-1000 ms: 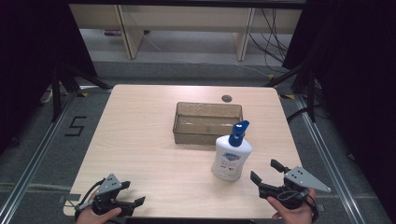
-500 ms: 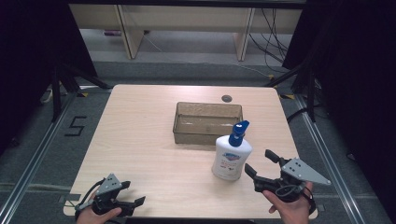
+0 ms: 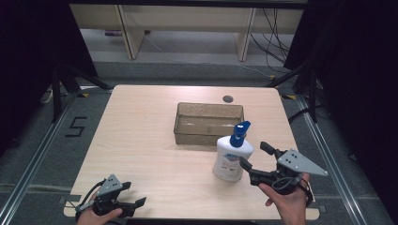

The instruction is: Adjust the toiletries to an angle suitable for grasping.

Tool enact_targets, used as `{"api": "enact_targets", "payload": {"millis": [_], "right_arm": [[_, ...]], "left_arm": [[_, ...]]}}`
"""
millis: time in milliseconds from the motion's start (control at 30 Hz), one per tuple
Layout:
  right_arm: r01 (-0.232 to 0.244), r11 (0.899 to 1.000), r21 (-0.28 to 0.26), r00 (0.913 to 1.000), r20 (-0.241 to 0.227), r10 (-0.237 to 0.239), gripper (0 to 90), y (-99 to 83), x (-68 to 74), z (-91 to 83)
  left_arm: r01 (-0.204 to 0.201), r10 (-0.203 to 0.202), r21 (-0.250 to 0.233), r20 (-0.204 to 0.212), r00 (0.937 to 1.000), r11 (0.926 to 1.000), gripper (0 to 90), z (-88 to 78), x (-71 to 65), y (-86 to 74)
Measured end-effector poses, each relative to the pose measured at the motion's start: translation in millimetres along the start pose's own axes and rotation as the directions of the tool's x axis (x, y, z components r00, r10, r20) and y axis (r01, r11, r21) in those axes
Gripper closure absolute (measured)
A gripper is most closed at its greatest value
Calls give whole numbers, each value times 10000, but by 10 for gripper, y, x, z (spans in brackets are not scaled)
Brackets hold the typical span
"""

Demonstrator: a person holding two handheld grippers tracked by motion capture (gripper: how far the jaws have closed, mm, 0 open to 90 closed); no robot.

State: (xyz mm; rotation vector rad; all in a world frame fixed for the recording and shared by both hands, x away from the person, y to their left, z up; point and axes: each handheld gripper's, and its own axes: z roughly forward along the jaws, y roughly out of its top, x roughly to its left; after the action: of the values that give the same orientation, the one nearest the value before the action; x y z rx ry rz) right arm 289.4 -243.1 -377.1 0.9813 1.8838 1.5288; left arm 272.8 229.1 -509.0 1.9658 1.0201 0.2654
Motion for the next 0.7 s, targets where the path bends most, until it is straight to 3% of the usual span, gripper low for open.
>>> {"api": "enact_targets", "payload": {"millis": [33, 100, 333, 567, 600, 633, 700], "right_arm": [[-212, 9998, -48, 9997, -84, 211, 151, 12, 17, 14], [16, 10000, -74, 10000, -33, -16, 151, 49, 12, 28], [-79, 9999, -130, 9995, -301, 75, 152, 131, 42, 109], [176, 9996, -216, 9995, -267, -181, 172, 207, 63, 205], [5, 9998, -188, 9992, -396, -13, 174, 214, 79, 220], [377, 9986, -366, 9988, -304, -389, 177, 231, 66, 249], [180, 9996, -210, 9990, -413, -188, 179, 243, 87, 264]], "left_arm": [[34, -34, -12, 25, 10000, 10000, 148, 2, -2, -1], [24, -24, -7, -42, 10000, 10000, 147, -1, 2, 1], [42, -42, -39, 18, 10000, 10000, 148, -1, -1, 2], [16, -16, -22, 24, 10000, 10000, 148, 4, 2, -3], [21, -21, -38, 29, 10000, 10000, 148, 3, 1, -1], [48, -48, -47, -15, 10000, 10000, 148, 1, -1, 2], [50, -50, -54, -6, 10000, 10000, 148, 0, 0, 2]]}}
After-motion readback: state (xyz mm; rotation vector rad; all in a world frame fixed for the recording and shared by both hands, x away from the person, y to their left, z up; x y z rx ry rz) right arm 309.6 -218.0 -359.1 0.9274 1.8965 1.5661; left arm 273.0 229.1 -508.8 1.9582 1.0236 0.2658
